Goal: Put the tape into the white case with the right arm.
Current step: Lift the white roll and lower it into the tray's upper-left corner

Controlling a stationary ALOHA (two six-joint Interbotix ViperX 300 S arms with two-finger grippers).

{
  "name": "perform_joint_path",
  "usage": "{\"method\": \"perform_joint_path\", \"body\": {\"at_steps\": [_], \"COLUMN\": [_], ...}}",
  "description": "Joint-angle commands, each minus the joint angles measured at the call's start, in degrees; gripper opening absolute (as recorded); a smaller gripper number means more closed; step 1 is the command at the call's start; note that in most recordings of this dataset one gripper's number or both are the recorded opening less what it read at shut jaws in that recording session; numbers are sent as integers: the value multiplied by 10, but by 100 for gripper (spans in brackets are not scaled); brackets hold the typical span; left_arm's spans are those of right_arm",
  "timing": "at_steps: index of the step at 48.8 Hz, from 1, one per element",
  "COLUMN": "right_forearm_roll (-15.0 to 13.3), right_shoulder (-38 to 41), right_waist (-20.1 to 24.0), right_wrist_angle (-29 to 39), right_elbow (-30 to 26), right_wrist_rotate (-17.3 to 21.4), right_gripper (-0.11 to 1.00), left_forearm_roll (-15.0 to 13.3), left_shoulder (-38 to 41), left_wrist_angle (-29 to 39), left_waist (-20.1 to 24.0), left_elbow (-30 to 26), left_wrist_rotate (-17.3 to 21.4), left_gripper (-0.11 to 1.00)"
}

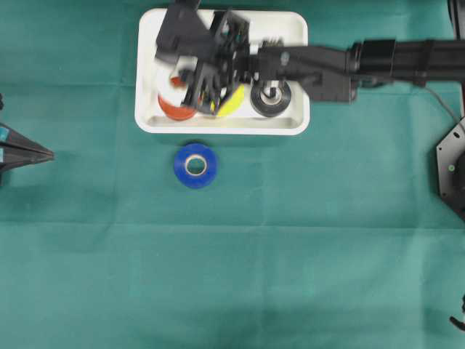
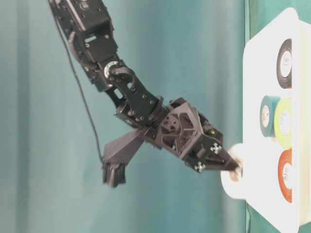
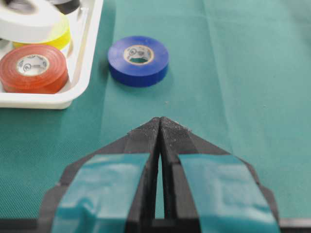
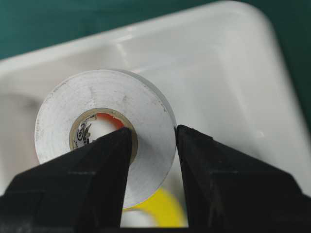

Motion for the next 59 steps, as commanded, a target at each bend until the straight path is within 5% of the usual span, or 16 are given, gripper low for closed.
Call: {"method": "perform_joint_path", "body": {"at_steps": [1, 21, 40, 45, 53, 59], "right_forearm_roll": [-4, -62, -64, -64, -64, -64], "right_shoulder": [-28, -28, -18, -17, -17, -18], "right_waist": [-14, -35, -45, -45, -45, -45], "right_wrist_angle": [-9, -76, -88, -88, -91, -89], "right_elbow": [-2, 19, 20, 21, 25, 33], "right_wrist_rotate": [-1, -1, 1, 0, 1, 2], "right_gripper": [2, 2, 3, 21, 68, 61], "left_forearm_roll": [-1, -2, -1, -1, -2, -1], "left_shoulder": [4, 5, 5, 5, 5, 5], "left_wrist_angle": [-6, -5, -6, -5, -6, -6], "left_waist": [-2, -2, -2, -2, -2, -2], "left_elbow": [-5, -5, -5, -5, -5, -5], "left_wrist_rotate": [0, 0, 0, 0, 0, 1], "left_gripper": [0, 0, 0, 0, 0, 0]}}
